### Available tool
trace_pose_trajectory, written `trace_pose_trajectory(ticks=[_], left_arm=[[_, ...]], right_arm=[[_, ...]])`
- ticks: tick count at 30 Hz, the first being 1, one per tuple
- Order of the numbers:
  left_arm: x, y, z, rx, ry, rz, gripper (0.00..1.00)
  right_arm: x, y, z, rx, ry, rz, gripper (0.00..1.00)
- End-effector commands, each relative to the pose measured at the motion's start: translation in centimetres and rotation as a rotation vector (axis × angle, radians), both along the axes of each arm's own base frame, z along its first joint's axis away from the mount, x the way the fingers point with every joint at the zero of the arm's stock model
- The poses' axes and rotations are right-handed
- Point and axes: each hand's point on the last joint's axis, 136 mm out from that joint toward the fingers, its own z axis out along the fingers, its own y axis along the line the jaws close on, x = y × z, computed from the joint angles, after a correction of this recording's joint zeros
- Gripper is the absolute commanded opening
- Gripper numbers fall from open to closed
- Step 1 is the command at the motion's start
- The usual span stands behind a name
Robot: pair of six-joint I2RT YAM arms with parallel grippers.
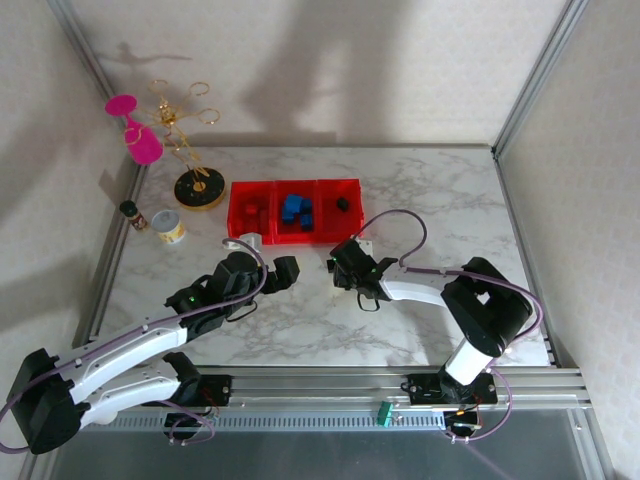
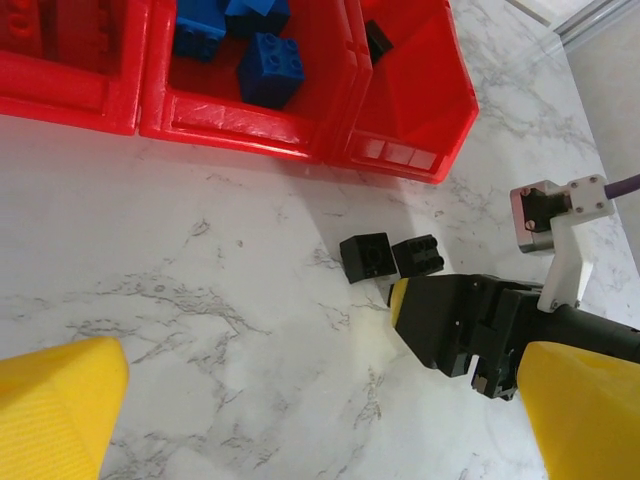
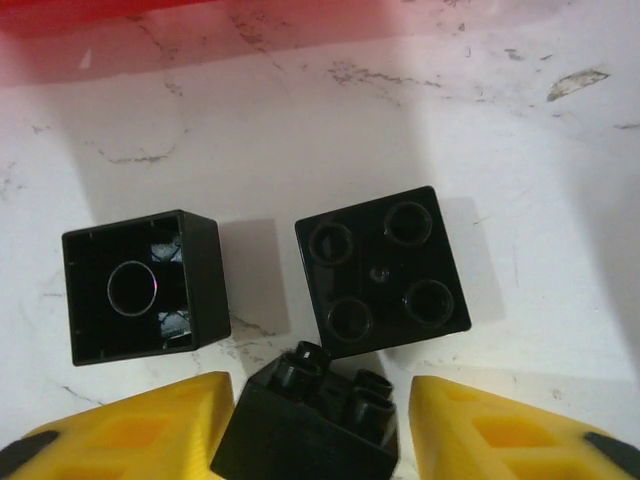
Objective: Sort the legos into containers by color
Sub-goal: Pick up the lego from the center of the table, then place the lego in the container.
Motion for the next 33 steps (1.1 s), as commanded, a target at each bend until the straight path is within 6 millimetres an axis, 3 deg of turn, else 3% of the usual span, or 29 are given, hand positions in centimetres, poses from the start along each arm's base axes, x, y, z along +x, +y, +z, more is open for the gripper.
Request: trace_pose_trajectory(ticks=[1, 6, 12, 20, 24, 26, 33], left_arm=[[0.3, 0.2, 0.2, 0.020, -0.004, 0.019, 1.00], [0.5, 0.0, 0.7, 0.034, -0.009, 0.012, 1.00], [1.1, -0.3, 2.8, 0.030, -0.060, 0.001, 1.00], [3.2, 0.2, 5.7, 0.020, -0.127, 0.062, 1.00], [4.3, 0.5, 6.1, 0.022, -0.134, 0.081, 1.00], [4.7, 0.7, 6.1, 0.028, -0.138, 0.089, 1.00], [5.5, 1.2, 5.4, 0.040, -0.123, 0.100, 1.00]], right_arm=[[0.6, 0.5, 1.1, -0.005, -0.032, -0.004, 0.44], [0.7, 0.4, 2.9, 0.003, -0.062, 0.005, 0.35], [2.5, 0.9, 7.3, 0.022, -0.154, 0.024, 0.36], [9.5, 2.0, 10.3, 0.004, -0.240, 0.020, 0.36], [12.6, 3.0, 10.7, -0.014, -0.270, 0.028, 0.37], [15.0, 2.2, 10.4, -0.026, -0.268, -0.003, 0.38], [18.3, 2.5, 10.3, -0.067, -0.284, -0.011, 0.49]])
